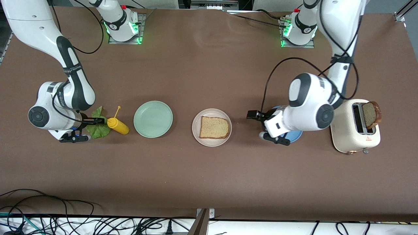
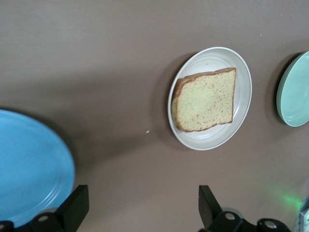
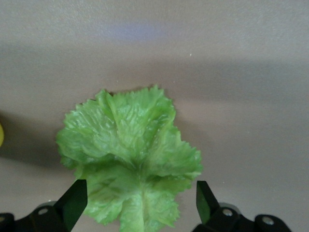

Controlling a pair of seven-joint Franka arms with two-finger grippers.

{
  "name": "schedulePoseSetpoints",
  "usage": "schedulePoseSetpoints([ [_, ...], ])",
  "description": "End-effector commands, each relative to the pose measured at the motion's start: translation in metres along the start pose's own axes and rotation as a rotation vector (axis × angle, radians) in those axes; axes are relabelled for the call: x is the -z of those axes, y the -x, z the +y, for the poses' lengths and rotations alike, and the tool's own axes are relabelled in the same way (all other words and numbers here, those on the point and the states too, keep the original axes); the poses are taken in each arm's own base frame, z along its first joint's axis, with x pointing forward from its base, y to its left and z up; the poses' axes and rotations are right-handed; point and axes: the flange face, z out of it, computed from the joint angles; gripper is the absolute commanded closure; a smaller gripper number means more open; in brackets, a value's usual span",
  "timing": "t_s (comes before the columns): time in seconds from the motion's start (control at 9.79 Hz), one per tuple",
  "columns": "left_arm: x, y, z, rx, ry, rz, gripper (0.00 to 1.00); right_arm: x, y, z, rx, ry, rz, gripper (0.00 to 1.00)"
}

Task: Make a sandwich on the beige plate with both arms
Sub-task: 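Grasp the lettuce with the right gripper while the left gripper returns to the toaster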

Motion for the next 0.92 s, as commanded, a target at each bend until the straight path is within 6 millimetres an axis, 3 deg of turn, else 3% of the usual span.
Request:
schedulePoseSetpoints([
  [0.0,0.049,0.022,-0.035,-0.007,-0.113,-0.033,0.00,-0.019,-0.002,-0.002,-0.009,-0.001,-0.017,0.00],
  [0.1,0.063,0.029,-0.042,-0.018,-0.192,-0.043,0.00,-0.019,-0.003,-0.002,-0.006,-0.001,-0.017,0.01],
  [0.41,0.104,0.055,-0.067,0.061,-0.324,-0.043,0.00,-0.019,-0.003,-0.001,0.008,-0.001,-0.016,0.64],
  [0.61,0.132,0.064,-0.078,0.064,-0.432,-0.012,0.00,-0.018,-0.004,-0.004,0.015,-0.001,-0.019,0.96],
  [0.82,0.154,0.068,-0.093,0.079,-0.478,0.015,0.00,-0.009,-0.006,-0.005,0.021,0.003,-0.007,1.00],
])
